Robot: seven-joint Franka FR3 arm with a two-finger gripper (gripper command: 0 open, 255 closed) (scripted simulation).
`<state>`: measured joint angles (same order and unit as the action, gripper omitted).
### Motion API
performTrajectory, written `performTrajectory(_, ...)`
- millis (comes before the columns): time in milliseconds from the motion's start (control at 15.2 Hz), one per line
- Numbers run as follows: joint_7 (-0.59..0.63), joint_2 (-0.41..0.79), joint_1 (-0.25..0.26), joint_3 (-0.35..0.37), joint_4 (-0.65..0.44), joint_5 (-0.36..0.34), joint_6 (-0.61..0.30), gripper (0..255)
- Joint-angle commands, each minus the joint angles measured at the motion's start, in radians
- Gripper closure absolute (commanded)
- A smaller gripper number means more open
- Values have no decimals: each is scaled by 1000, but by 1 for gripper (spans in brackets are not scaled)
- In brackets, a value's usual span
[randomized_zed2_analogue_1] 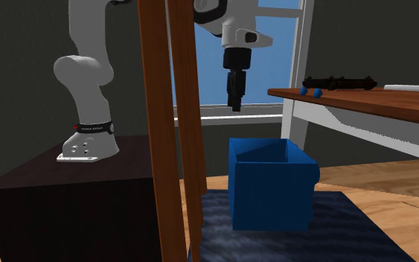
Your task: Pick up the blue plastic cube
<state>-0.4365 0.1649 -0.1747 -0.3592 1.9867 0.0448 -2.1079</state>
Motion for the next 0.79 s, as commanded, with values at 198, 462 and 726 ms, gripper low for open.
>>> performTrajectory(198,-90,194,-68,-3,-174,88,-3,0)
performTrajectory(462,-118,279,-100,6,-241,122,-15,0)
performTrajectory(726,-125,307,-104,12,-225,134,-58,0)
